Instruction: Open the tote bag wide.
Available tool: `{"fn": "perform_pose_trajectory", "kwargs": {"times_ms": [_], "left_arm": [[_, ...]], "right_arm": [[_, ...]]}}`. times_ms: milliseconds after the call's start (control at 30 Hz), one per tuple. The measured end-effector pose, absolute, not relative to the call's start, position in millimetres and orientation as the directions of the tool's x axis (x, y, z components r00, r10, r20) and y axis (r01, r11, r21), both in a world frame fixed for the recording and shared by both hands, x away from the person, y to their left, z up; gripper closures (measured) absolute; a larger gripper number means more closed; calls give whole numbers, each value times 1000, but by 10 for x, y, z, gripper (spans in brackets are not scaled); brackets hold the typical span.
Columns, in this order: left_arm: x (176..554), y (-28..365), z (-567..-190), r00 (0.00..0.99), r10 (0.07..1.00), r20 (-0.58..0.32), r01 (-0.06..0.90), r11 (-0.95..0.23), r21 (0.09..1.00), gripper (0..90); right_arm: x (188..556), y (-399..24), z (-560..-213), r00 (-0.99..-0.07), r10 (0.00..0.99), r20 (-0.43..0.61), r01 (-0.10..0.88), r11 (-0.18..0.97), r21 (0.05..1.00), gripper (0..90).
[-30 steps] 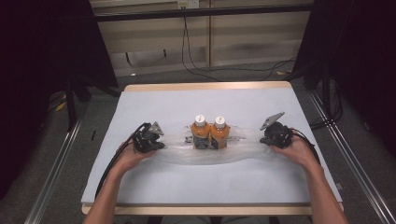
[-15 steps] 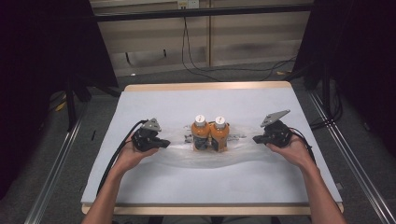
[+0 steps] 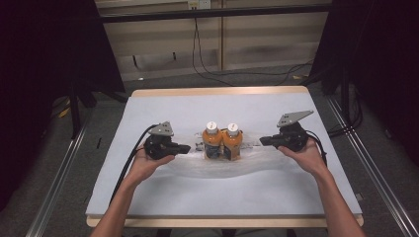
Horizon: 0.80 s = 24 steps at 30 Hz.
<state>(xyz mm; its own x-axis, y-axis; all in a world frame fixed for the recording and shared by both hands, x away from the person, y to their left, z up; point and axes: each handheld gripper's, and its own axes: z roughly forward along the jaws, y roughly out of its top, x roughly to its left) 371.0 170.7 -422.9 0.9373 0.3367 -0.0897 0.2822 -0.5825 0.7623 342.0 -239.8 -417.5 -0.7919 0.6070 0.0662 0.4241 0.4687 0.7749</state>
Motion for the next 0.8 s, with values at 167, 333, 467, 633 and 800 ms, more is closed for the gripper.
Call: {"fn": "perform_pose_trajectory", "kwargs": {"times_ms": [167,333,467,633,800], "left_arm": [[3626,1524,-4240,943,314,-111,279,-559,781,900],[3581,1358,-4243,955,278,-102,246,-552,797,900],[3559,1231,-4256,958,260,-118,245,-539,806,900],[3494,1013,-4318,967,231,-110,223,-555,801,900],[3473,877,-4405,964,247,-95,223,-566,794,900]], "right_arm": [[3471,-2172,-4169,-814,577,64,408,492,769,900],[3541,-2032,-4171,-820,570,59,408,508,759,900],[3607,-1945,-4156,-827,558,67,404,507,761,900],[3705,-1889,-4156,-825,561,73,406,497,767,900],[3756,-1790,-4189,-826,559,65,410,517,751,900]]}}
